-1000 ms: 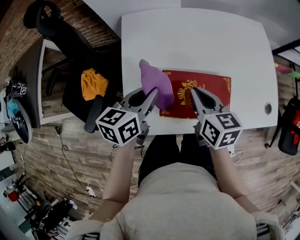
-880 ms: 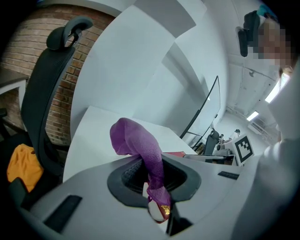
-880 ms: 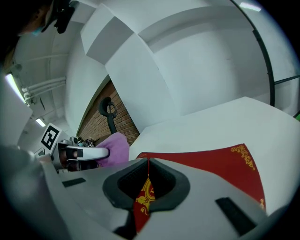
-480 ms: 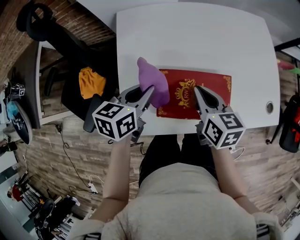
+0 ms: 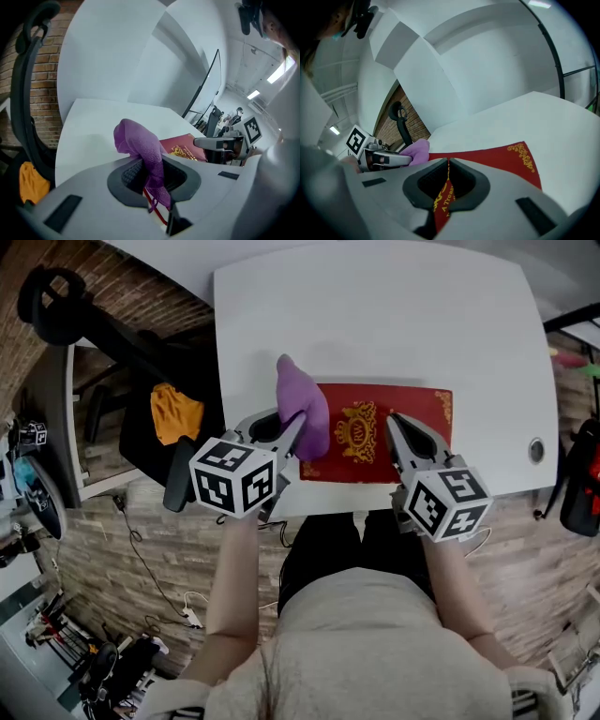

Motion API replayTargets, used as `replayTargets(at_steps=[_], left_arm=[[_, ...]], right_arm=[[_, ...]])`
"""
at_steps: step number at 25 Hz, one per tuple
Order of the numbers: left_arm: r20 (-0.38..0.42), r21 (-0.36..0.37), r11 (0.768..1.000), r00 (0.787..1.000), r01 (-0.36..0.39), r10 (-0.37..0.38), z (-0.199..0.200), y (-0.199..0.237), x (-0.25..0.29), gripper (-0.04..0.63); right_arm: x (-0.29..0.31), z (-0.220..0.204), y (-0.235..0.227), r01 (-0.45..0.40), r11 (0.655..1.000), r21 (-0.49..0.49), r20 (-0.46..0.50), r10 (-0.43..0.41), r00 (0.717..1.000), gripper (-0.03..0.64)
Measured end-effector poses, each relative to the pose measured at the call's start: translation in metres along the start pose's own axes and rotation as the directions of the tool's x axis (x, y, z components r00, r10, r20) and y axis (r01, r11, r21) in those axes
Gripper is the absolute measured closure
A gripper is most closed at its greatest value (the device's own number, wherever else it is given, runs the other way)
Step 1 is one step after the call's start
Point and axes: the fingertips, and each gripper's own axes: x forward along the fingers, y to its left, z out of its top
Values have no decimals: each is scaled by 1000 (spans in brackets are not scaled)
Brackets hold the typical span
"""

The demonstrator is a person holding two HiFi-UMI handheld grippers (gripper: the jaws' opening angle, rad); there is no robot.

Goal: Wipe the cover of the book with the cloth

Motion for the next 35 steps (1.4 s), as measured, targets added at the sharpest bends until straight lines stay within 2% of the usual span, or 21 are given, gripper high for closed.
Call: replayTargets(at_steps=[7, 17, 23, 35], left_arm=[[-29, 55, 998, 999, -26, 28, 3, -8, 6, 528], [-50, 74, 997, 999, 10, -7, 5, -34, 24, 528], [-66, 120, 993, 998, -12, 20, 5, -45, 31, 528], [-80, 149, 989, 997, -12, 24, 6, -69, 48, 528]], right_arm=[[-5, 4, -12, 18, 1000, -20, -6, -18, 1000, 594], [-18, 7, -25, 24, 999, -24, -2, -24, 1000, 594], [-30, 7, -35, 32, 998, -48, -3, -33, 999, 594], [-49, 6, -61, 51, 997, -50, 4, -51, 999, 594]])
